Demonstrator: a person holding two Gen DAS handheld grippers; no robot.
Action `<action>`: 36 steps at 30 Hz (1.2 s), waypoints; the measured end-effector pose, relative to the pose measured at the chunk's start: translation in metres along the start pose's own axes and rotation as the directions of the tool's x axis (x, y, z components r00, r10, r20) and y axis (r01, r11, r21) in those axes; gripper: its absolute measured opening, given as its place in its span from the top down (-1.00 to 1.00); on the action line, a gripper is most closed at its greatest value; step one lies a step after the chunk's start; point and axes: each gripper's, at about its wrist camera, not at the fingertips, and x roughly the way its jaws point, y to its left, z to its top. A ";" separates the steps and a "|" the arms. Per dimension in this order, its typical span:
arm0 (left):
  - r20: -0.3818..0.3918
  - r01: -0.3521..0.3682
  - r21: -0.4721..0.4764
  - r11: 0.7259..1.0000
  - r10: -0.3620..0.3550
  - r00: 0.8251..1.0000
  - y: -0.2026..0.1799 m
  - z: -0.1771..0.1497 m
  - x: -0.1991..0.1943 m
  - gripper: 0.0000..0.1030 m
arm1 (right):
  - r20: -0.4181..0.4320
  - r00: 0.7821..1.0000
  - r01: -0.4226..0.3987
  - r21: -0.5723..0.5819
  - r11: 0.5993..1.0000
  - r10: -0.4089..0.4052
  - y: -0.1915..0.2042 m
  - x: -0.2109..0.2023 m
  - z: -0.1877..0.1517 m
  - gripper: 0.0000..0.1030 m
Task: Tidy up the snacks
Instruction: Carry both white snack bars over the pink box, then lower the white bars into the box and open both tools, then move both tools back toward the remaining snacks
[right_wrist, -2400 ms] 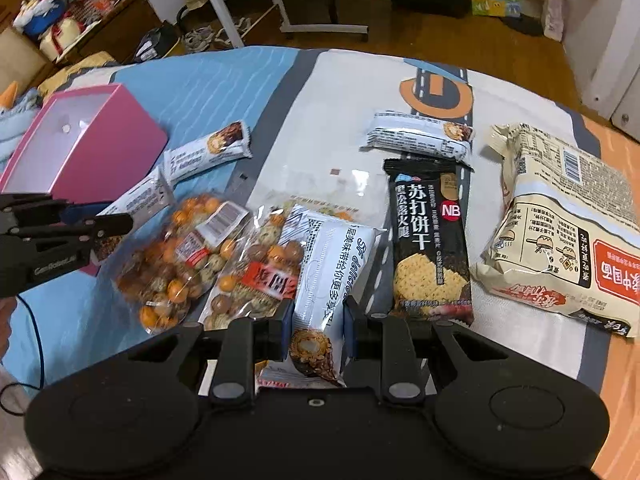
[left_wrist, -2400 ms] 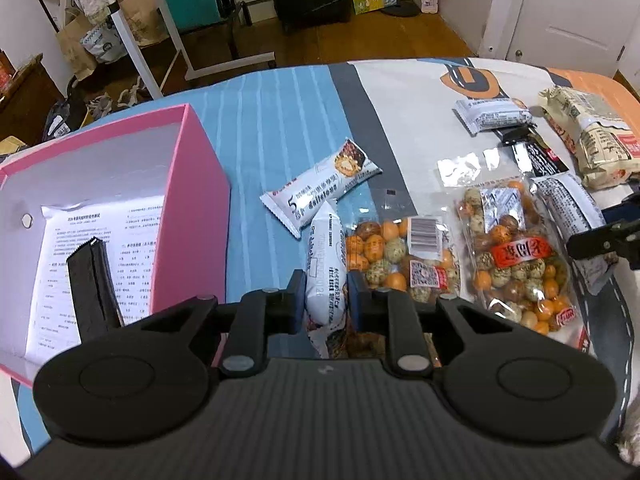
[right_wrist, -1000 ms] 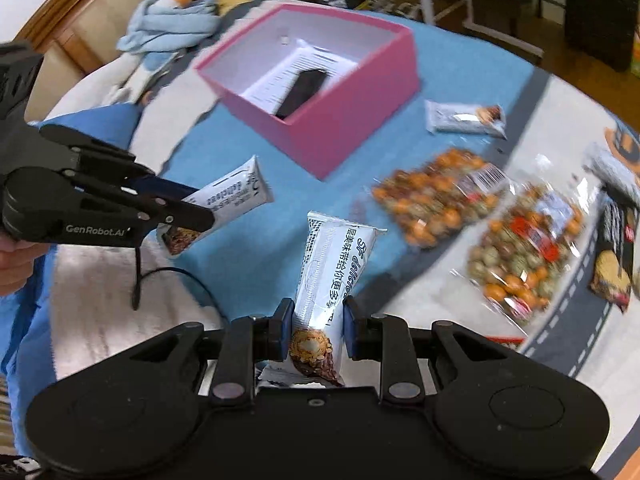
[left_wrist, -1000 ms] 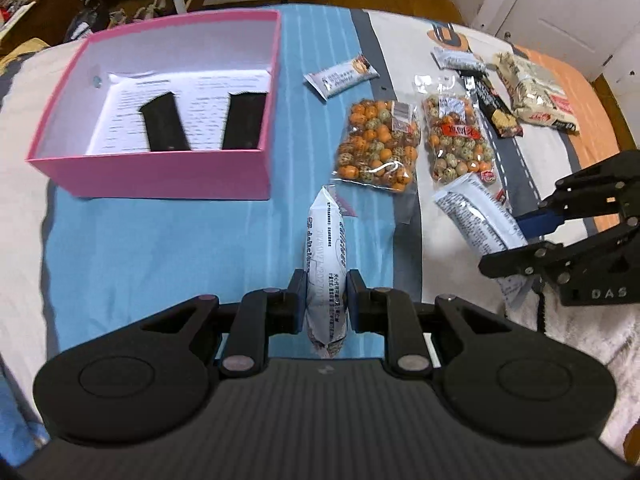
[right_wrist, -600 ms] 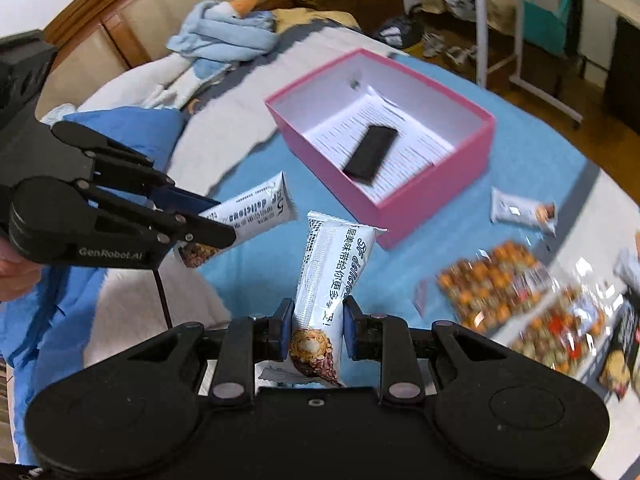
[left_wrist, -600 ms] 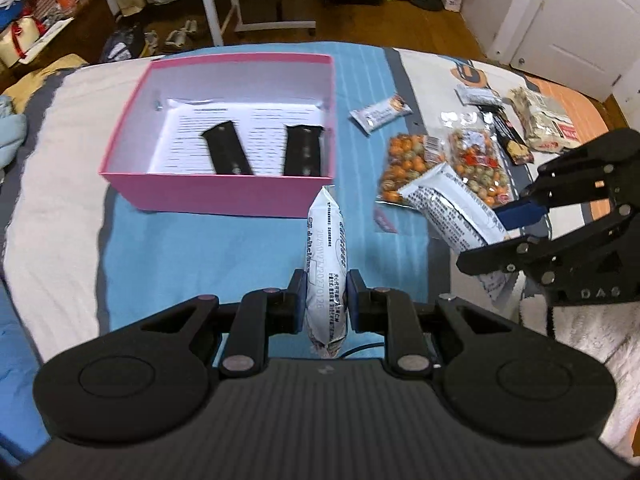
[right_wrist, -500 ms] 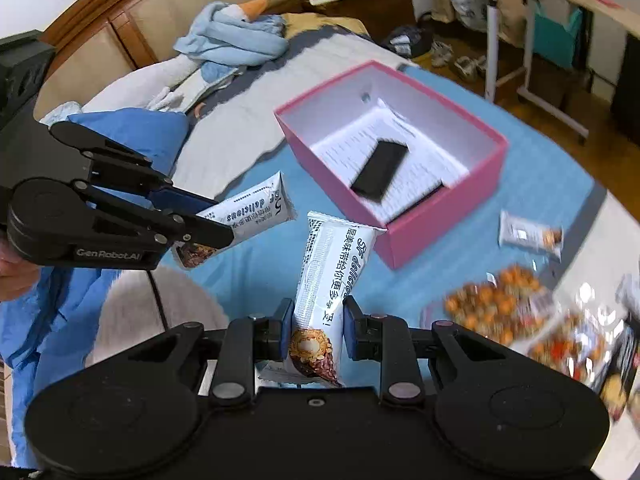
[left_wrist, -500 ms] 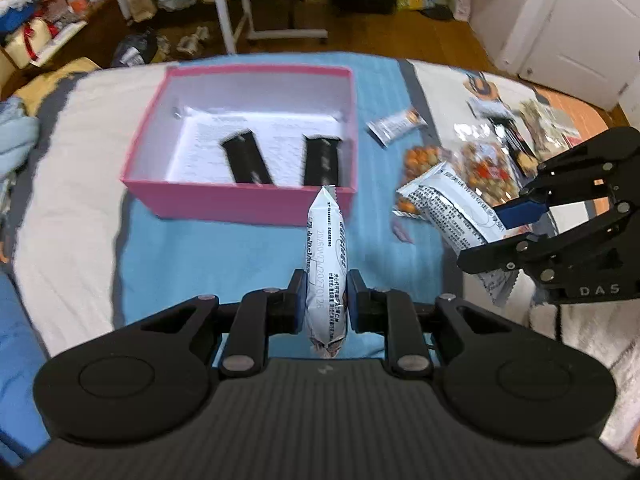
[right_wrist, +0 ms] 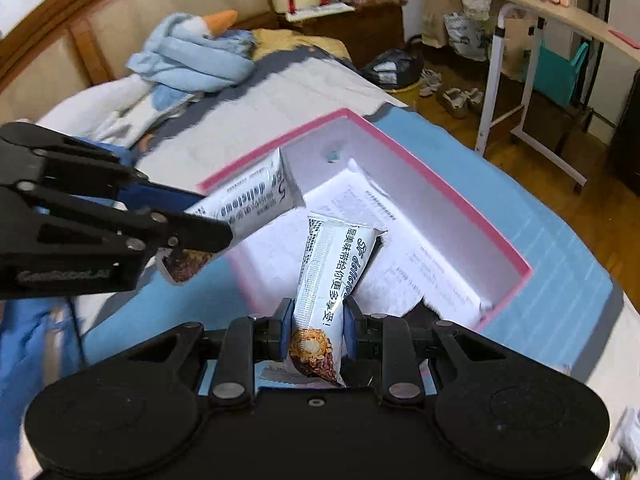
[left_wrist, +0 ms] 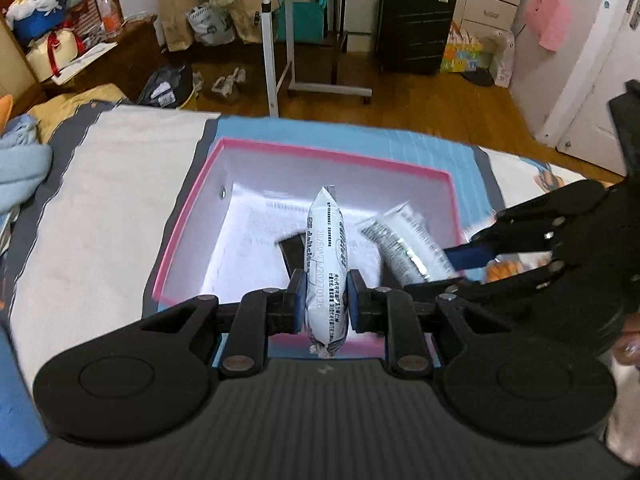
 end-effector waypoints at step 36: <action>-0.010 -0.071 -0.019 0.997 0.071 0.997 0.013 -0.003 0.046 0.16 | -0.020 0.995 0.101 0.022 0.995 -0.101 -0.049 -0.013 0.000 -0.21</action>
